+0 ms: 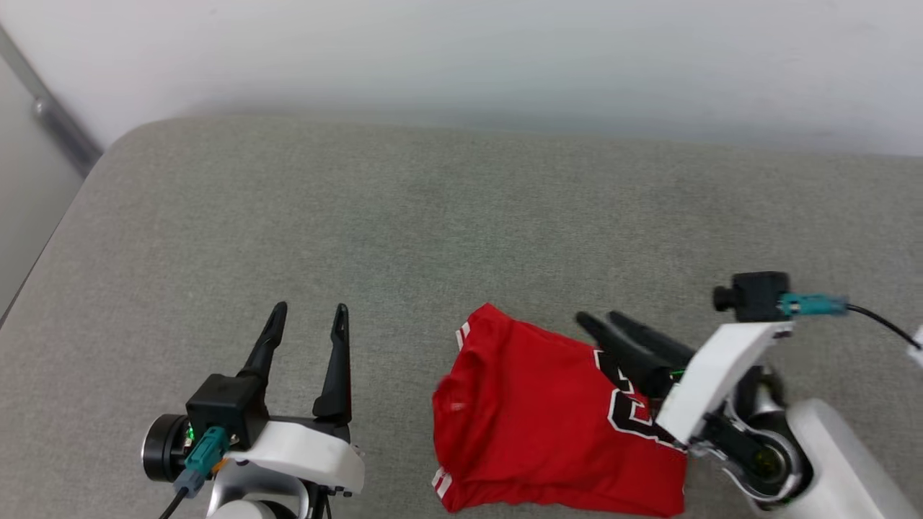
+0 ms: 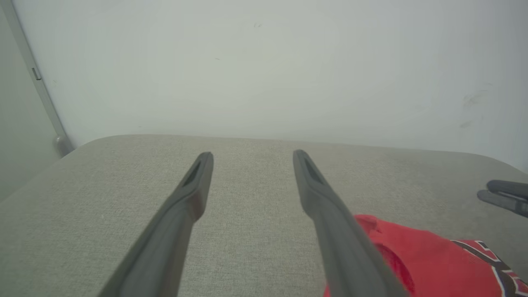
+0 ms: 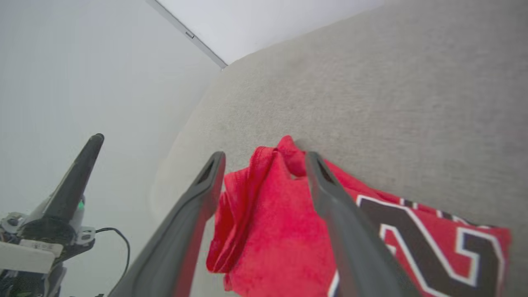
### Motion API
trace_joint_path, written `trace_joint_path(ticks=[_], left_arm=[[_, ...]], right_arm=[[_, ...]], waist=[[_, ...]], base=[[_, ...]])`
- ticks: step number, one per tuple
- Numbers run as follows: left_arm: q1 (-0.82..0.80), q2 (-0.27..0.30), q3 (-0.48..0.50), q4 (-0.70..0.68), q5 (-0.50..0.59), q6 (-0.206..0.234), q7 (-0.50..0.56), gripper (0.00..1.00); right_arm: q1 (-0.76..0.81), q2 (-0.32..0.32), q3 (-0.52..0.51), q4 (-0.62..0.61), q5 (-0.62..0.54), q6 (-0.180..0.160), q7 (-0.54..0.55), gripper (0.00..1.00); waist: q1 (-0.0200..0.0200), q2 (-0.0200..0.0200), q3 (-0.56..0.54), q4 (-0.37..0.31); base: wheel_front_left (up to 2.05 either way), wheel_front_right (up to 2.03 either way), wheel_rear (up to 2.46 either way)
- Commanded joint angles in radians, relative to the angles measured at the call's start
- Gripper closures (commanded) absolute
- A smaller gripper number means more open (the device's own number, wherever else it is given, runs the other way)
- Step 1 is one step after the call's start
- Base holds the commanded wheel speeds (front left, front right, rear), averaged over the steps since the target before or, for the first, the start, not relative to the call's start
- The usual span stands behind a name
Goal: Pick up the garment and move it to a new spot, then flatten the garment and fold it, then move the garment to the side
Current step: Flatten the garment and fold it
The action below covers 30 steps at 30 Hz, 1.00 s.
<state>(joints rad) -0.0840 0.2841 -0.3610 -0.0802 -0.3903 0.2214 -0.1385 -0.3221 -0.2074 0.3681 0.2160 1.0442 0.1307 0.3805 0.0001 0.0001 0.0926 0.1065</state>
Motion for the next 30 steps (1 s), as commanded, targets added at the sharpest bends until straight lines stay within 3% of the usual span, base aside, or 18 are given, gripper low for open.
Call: trace_joint_path(ticks=[1,7,12,20,30], left_arm=[[0.016,0.004,0.005,-0.002,-0.003,0.01,-0.007,0.0],[0.04,0.008,0.024,0.0,-0.013,0.028,-0.018,0.0],[0.069,0.016,0.039,0.014,-0.022,0.038,-0.03,0.0],[0.104,0.036,0.046,0.014,-0.016,0.053,-0.033,0.0],[0.158,0.054,0.064,0.019,-0.014,0.079,-0.049,0.0]], right_arm=[[0.024,-0.046,-0.005,-0.006,-0.113,0.0,-0.06,0.0],[0.087,-0.108,-0.138,-0.003,-0.43,0.0,-0.188,0.0],[0.157,-0.074,-0.295,-0.064,-0.618,0.0,-0.26,0.0],[0.258,-0.004,-0.415,-0.214,-0.77,0.0,-0.33,0.0],[0.398,0.083,-0.409,-0.347,-0.814,0.0,-0.307,0.0]], waist=[[-0.0001,-0.0001,-0.011,-0.018],[-0.0001,-0.0001,-0.03,-0.067],[-0.0001,-0.0001,-0.058,-0.108],[-0.0001,-0.0001,-0.099,-0.14],[-0.0001,-0.0001,-0.124,-0.145]], base=[[0.0,0.0,0.0],[0.0,0.0,0.0],[0.0,0.0,0.0],[0.0,0.0,0.0],[0.0,0.0,0.0]])
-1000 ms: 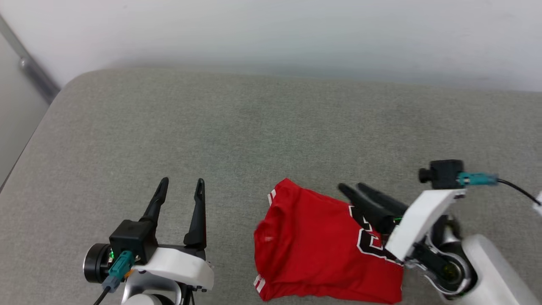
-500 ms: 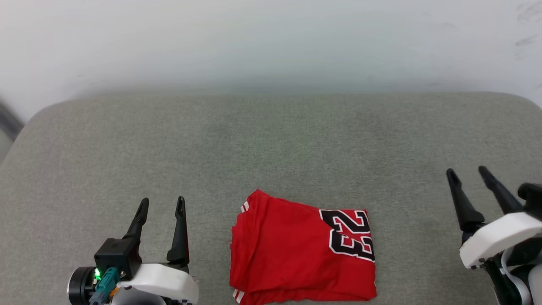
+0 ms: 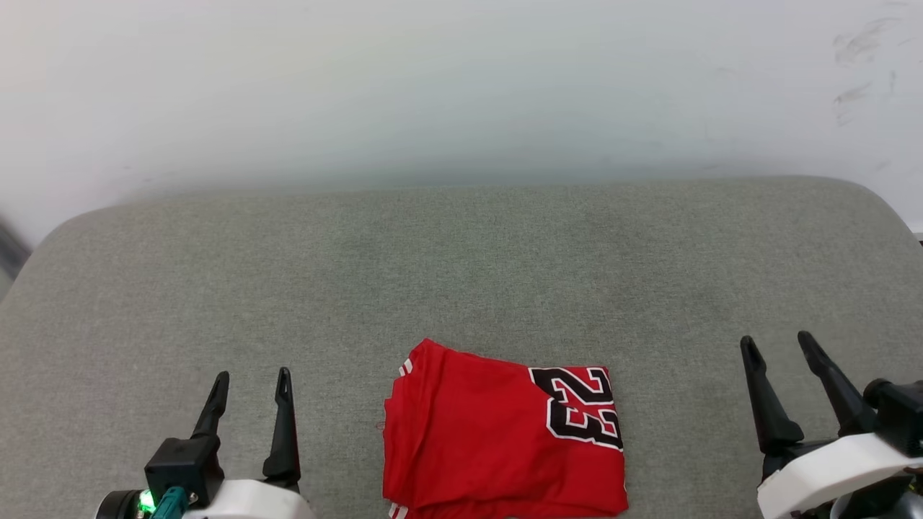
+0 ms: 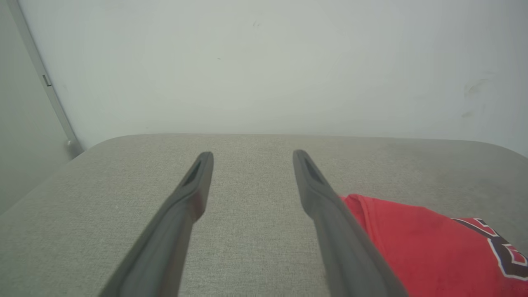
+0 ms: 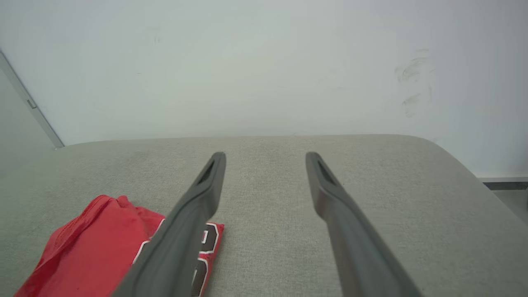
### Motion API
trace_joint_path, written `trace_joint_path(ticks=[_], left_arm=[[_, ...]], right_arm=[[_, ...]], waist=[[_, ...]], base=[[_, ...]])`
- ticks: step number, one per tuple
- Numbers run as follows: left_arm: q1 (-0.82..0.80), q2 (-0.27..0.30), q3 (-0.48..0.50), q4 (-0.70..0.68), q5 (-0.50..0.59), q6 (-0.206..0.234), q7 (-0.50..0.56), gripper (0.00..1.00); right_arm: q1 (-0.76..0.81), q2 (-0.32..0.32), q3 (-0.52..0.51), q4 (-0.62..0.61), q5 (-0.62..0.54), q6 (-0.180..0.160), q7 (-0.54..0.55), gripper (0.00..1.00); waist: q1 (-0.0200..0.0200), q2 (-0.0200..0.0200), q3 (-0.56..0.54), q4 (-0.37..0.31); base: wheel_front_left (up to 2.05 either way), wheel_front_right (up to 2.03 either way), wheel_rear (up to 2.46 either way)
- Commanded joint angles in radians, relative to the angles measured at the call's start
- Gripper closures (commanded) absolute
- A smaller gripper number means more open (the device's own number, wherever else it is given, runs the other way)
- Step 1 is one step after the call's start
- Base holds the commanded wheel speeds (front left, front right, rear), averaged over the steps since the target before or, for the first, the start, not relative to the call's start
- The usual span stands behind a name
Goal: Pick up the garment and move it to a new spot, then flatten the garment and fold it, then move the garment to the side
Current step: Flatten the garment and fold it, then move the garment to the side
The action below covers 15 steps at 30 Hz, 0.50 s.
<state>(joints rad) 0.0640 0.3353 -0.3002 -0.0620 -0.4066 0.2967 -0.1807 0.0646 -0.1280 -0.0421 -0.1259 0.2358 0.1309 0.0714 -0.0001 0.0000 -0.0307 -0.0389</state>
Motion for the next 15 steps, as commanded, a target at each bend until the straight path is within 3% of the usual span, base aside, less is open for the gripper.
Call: trace_joint_path(ticks=[1,15], left_arm=[[0.015,0.006,0.003,0.003,0.002,0.004,-0.008,0.0],[-0.007,0.014,0.001,0.015,-0.01,-0.003,-0.005,0.0]], right_arm=[[0.02,0.009,0.004,-0.014,-0.006,0.0,0.007,0.0],[0.04,0.033,-0.012,-0.054,0.007,0.0,0.045,0.0]], waist=[[0.0001,0.0,-0.002,0.001],[0.0001,0.0,0.003,0.005]], base=[[0.0,0.0,0.0],[0.0,0.0,0.0]])
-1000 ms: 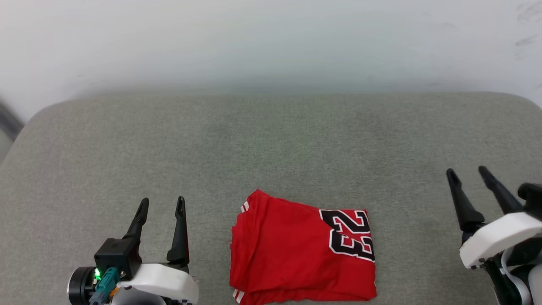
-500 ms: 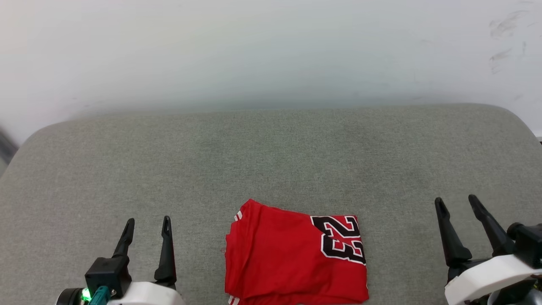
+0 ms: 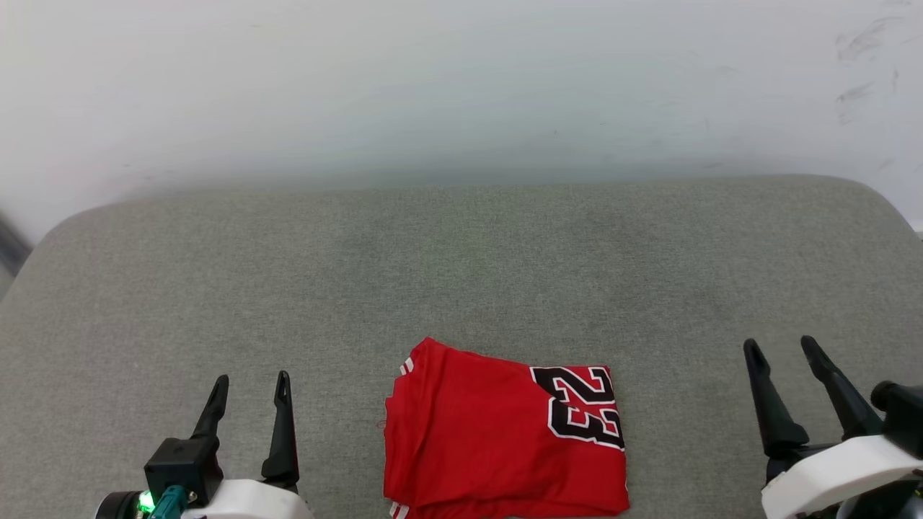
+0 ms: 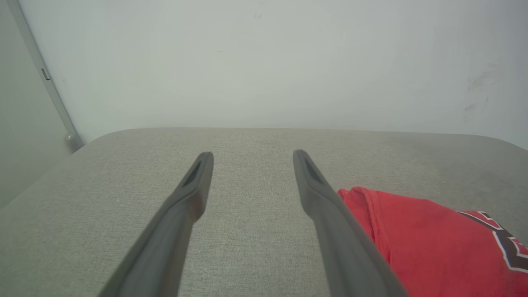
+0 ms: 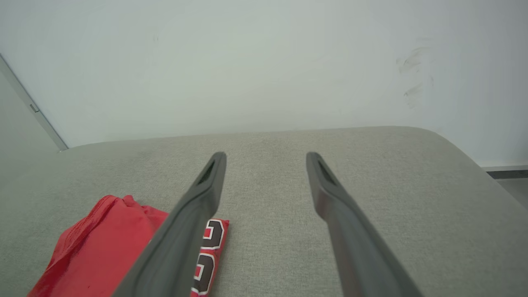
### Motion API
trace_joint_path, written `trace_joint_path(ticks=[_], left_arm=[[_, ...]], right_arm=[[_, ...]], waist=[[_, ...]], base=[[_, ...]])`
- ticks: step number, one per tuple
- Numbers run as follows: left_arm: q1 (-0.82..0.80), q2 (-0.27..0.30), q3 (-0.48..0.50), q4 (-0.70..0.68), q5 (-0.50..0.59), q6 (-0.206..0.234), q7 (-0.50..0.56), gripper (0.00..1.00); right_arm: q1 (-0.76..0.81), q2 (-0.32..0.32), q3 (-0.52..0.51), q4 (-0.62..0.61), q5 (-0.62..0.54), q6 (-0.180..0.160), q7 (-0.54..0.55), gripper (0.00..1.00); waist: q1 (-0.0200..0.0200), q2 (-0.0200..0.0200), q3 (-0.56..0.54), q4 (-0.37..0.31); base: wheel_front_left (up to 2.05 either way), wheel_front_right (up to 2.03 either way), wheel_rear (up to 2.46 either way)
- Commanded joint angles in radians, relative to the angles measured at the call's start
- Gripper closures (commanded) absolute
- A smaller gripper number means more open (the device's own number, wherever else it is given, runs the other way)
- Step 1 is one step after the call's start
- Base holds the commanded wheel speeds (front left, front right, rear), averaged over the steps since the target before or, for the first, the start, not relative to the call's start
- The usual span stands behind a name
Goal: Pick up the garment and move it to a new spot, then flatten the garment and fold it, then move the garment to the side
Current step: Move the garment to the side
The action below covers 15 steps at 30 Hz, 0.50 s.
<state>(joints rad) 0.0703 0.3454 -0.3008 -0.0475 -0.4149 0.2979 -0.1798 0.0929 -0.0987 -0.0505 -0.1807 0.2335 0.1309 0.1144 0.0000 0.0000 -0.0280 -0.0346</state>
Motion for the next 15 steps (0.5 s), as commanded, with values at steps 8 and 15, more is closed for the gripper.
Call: trace_joint_path(ticks=[8,15], left_arm=[[-0.031,-0.006,0.0,0.002,-0.006,-0.004,-0.021,0.0],[-0.051,-0.018,-0.006,-0.007,-0.002,-0.002,-0.035,0.0]], right_arm=[[-0.018,0.002,-0.167,0.038,0.193,0.0,0.126,0.0],[-0.038,-0.044,-0.248,0.127,0.408,0.0,0.427,0.0]], waist=[[0.0,0.0,0.012,0.021],[0.0,0.0,0.054,0.061]], base=[[0.0,0.0,0.0],[0.0,0.0,0.0]])
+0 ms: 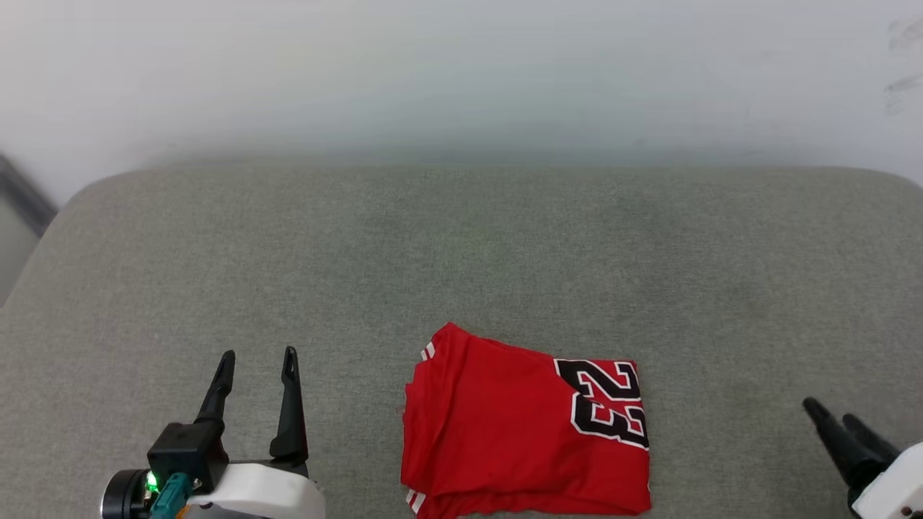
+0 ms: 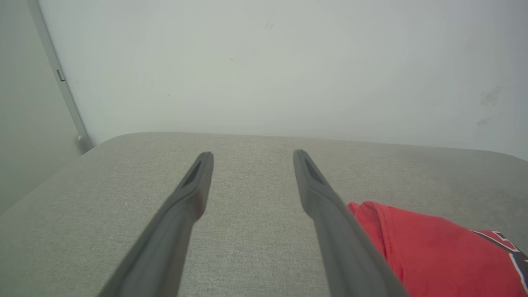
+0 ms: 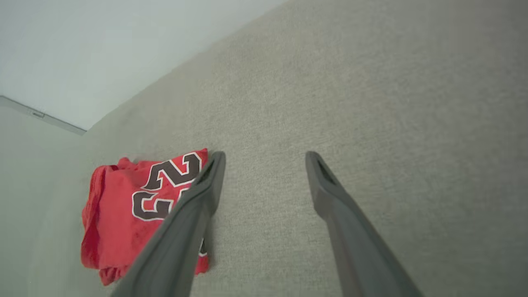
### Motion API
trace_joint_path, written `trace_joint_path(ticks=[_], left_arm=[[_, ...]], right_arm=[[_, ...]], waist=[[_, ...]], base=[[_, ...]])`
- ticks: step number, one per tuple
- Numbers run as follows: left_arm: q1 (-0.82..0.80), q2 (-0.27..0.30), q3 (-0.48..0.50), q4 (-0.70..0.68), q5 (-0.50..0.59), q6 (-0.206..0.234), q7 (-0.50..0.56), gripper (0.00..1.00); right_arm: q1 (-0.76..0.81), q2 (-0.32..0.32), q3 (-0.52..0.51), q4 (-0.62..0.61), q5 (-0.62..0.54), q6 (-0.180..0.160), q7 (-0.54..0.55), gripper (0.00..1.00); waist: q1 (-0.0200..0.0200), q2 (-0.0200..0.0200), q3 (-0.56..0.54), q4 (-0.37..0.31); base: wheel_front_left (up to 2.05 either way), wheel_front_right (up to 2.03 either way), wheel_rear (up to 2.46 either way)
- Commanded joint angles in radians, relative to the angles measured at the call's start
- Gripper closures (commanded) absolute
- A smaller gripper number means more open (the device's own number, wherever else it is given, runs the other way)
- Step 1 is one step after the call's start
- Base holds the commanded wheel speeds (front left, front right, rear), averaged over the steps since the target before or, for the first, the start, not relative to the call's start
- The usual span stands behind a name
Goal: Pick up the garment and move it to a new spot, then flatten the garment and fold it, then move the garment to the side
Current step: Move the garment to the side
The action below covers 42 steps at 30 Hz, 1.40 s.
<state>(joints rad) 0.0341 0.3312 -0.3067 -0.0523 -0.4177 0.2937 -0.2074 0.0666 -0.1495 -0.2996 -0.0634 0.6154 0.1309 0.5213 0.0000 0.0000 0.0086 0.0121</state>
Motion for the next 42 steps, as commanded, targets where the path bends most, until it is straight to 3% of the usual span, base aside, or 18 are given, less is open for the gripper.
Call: trace_joint_path(ticks=[1,8,18,19,20,21,24,29,36,42], left_arm=[[-0.02,-0.006,-0.002,-0.003,0.003,0.002,-0.008,0.0],[-0.073,-0.024,-0.018,0.0,0.01,-0.01,-0.018,0.0],[-0.129,-0.026,-0.03,0.027,0.018,-0.019,-0.021,0.0],[-0.129,-0.025,-0.03,0.03,0.018,-0.02,-0.021,0.0],[-0.129,-0.024,-0.031,0.032,0.017,-0.02,-0.021,0.0],[-0.131,-0.024,-0.031,0.034,0.017,-0.02,-0.021,0.0],[-0.132,-0.023,-0.032,0.039,0.014,-0.021,-0.022,0.0],[-0.109,-0.02,-0.03,0.047,0.003,-0.018,-0.024,0.0],[-0.073,-0.011,-0.023,0.045,-0.009,-0.011,-0.027,0.0],[-0.059,-0.012,-0.02,0.028,-0.014,-0.009,-0.03,0.0]], right_arm=[[-0.013,-0.002,-0.004,0.025,0.043,0.0,0.069,0.0],[-0.054,0.055,0.022,0.144,0.191,0.0,0.296,0.0],[-0.17,0.098,0.092,0.335,0.509,0.0,0.338,0.0],[-0.177,0.099,0.101,0.35,0.521,0.0,0.332,0.14],[-0.181,0.099,0.113,0.362,0.532,0.0,0.33,0.69],[-0.185,0.1,0.124,0.372,0.543,0.0,0.324,1.0],[-0.196,0.097,0.155,0.367,0.556,0.0,0.299,1.0],[-0.194,0.033,0.238,0.312,0.499,0.0,0.239,1.0],[-0.179,-0.106,0.421,0.293,0.266,0.0,0.161,1.0],[-0.22,-0.2,0.493,0.33,0.071,0.0,0.15,1.0]], waist=[[0.0,0.0,0.028,0.021],[0.0,0.0,0.118,0.07],[0.0,0.0,0.173,0.104],[0.0,0.0,0.171,0.105],[0.0,0.0,0.169,0.107],[0.0,0.0,0.167,0.108],[0.0,0.0,0.154,0.108],[0.0,0.0,0.115,0.09],[0.0,0.0,0.05,0.021],[0.0,0.0,0.039,-0.08]], base=[[0.0,0.0,0.0],[0.0,0.0,0.0],[0.0,0.0,0.0],[0.0,0.0,0.0],[0.0,0.0,0.0],[0.0,0.0,0.0],[0.0,0.0,0.0],[0.0,0.0,0.0],[0.0,0.0,0.0],[0.0,0.0,0.0]])
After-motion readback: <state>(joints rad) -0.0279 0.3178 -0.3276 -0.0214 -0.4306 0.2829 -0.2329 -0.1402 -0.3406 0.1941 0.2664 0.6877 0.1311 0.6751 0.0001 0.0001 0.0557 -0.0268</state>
